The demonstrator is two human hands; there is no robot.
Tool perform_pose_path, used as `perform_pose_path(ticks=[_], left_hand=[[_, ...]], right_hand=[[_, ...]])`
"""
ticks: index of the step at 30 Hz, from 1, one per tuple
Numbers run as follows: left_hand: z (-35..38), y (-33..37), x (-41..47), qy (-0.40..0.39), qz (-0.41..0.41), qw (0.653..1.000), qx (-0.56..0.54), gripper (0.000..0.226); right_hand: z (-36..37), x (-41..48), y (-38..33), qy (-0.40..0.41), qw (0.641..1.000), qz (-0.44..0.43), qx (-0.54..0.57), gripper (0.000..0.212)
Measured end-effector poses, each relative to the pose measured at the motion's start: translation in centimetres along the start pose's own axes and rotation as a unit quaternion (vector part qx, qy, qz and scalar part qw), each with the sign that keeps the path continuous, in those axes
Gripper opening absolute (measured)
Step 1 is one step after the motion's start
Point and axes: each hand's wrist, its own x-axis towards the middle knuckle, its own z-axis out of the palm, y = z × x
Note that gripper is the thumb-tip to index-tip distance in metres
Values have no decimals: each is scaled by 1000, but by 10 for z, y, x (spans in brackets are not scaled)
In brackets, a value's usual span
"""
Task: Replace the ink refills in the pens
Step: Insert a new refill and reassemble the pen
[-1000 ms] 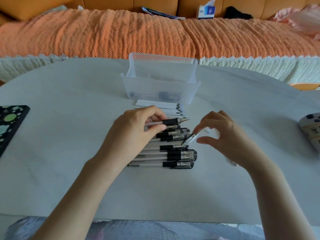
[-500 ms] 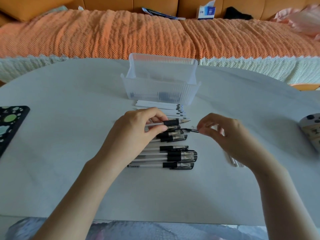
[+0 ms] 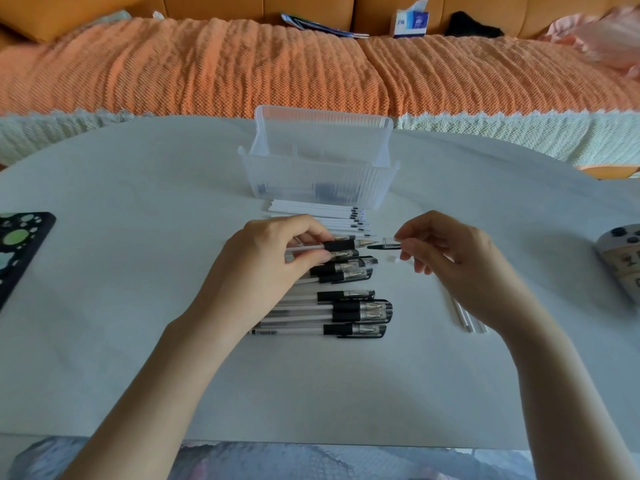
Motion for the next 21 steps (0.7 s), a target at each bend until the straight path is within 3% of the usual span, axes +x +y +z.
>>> perform_pose_path(ticks=[8,13,21], left_hand=[[5,5,-1,-9,12,1000,-10,13],[7,7,-2,14,12,998,-53,15],[6,4,-3,-21,-20,997,-68,15]], right_hand=[[12,0,-6,-20,1000,-4,19,12],[18,0,-3,5,995,8,99,13],[28,-1,1,-10,994,10,111,17]])
